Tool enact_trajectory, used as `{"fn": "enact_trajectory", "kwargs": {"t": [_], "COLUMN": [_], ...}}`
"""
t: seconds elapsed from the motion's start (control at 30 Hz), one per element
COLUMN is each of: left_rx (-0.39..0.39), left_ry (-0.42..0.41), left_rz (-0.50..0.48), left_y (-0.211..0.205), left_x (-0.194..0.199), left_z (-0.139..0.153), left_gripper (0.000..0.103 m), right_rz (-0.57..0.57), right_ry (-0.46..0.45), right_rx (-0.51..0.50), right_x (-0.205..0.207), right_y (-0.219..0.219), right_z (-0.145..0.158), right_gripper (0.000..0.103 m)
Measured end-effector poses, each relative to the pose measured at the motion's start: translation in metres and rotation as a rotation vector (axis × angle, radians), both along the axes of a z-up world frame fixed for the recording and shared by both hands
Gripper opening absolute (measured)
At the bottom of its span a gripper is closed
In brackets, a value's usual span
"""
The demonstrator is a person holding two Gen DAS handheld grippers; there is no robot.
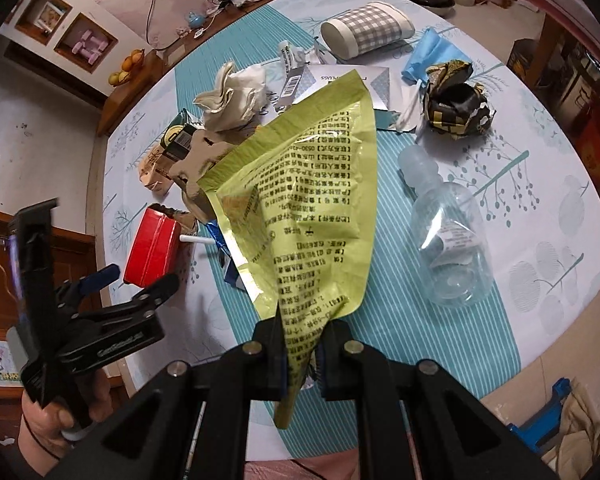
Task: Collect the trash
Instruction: 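Lift the yellow sachet with the right gripper while the left gripper grasps the red box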
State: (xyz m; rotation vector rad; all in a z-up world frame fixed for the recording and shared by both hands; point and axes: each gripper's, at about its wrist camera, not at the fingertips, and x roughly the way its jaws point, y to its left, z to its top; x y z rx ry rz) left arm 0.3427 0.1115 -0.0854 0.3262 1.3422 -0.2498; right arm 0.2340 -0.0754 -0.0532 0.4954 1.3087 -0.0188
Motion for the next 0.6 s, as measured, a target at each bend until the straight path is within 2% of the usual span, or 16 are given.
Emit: {"fn": "enact_trajectory", "kwargs": {"t": [0.07, 0.13, 0.2, 0.3, 0.6], "left_rx": [0.004, 0.0, -0.014, -0.02, -0.083], "left_ry": [0.011, 0.029, 0.062, 0.061, 0.052], "left_rz": [-0.003, -0.005, 0.003, 0.023, 0.135], "left_y": [-0.003, -0.004, -0.003, 0.002, 0.031], "left_x": [0.005, 0.008, 0.012, 0.015, 0.0], "left_z": [-0.006, -0.011, -0.016, -0.018, -0.006], "left_gripper": [0.096, 0.085, 0.057, 0.049, 0.046], "right_rz": [0.0, -0.001, 0.001, 0.0, 0.031], "right_ry": [-0.005, -0.007, -0.008, -0.007, -0.036], "right_rx": [0.001, -0.002, -0.001, 0.002, -0.005], "right_x": [-0.001, -0.003, -0.005, -0.009, -0.024], "right_y": [-0.002, -0.004, -0.005, -0.007, -0.01], "right_z": [0.001, 0.001, 0.0, -0.002, 0.007], "right_gripper": [0.01, 0.01, 0.01, 0.01, 0.01]}}
